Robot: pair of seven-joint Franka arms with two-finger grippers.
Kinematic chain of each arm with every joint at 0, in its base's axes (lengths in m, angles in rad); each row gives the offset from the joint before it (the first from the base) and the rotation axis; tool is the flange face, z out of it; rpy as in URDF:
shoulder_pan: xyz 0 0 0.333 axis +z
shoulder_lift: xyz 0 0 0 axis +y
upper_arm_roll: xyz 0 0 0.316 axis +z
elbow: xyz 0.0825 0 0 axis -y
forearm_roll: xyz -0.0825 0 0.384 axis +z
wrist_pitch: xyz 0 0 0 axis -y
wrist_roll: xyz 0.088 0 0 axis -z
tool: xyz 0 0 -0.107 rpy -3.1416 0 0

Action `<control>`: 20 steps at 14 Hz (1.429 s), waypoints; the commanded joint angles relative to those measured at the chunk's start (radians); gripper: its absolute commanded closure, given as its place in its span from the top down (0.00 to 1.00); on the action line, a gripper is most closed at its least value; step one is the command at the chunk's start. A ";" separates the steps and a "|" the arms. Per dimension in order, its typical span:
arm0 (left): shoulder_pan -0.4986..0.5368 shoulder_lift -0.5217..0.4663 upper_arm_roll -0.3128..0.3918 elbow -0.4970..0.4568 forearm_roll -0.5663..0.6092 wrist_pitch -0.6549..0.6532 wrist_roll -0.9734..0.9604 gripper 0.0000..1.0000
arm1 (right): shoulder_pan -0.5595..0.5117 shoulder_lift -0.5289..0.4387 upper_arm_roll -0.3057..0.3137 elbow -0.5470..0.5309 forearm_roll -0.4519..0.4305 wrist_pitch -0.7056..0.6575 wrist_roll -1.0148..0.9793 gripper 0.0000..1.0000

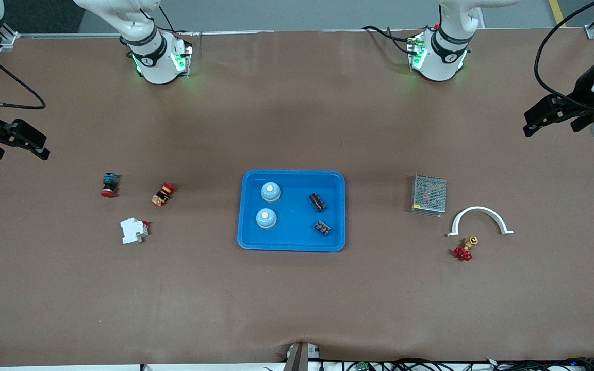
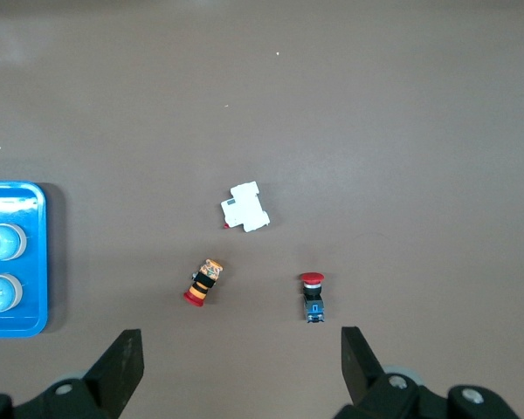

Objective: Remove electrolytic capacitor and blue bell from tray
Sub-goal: 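Move both grippers from rest toward the blue tray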

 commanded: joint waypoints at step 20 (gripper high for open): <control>-0.020 0.174 -0.137 -0.091 -0.006 0.098 -0.152 1.00 | 0.248 0.027 0.003 0.020 -0.003 -0.042 0.370 1.00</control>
